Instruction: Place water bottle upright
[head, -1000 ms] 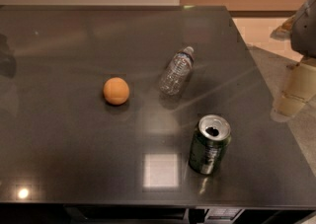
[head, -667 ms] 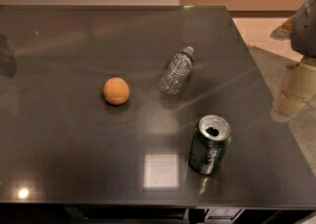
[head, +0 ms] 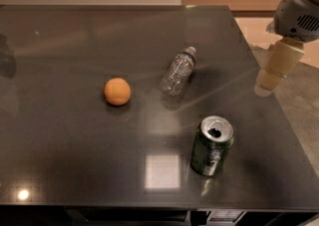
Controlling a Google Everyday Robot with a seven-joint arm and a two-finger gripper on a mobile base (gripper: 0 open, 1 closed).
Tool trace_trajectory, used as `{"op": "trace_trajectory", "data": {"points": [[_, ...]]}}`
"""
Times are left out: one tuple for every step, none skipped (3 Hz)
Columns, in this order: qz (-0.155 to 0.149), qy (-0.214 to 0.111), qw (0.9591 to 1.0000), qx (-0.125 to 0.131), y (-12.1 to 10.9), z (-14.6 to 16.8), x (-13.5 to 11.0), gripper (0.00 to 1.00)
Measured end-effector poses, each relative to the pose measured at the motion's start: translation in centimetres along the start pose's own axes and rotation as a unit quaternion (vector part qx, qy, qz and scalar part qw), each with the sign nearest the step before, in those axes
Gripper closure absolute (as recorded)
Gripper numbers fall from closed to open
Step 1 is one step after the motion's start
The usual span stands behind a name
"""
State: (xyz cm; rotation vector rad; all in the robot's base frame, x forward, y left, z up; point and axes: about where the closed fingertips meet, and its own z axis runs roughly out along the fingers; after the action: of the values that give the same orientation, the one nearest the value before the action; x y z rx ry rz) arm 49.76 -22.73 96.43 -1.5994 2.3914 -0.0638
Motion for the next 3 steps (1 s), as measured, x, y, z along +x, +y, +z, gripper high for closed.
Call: {"op": "trace_trajectory", "data": {"points": [[0.05, 0.007, 0.9987, -0.006, -3.8, 1.7, -1.3, 0.0], [0.096, 0.004, 0.9953, -0.008, -6.9, 3.9, -3.8, 0.0], [0.139, -0.004, 0.9903, -0.011, -8.5, 6.0, -6.2, 0.0]]}}
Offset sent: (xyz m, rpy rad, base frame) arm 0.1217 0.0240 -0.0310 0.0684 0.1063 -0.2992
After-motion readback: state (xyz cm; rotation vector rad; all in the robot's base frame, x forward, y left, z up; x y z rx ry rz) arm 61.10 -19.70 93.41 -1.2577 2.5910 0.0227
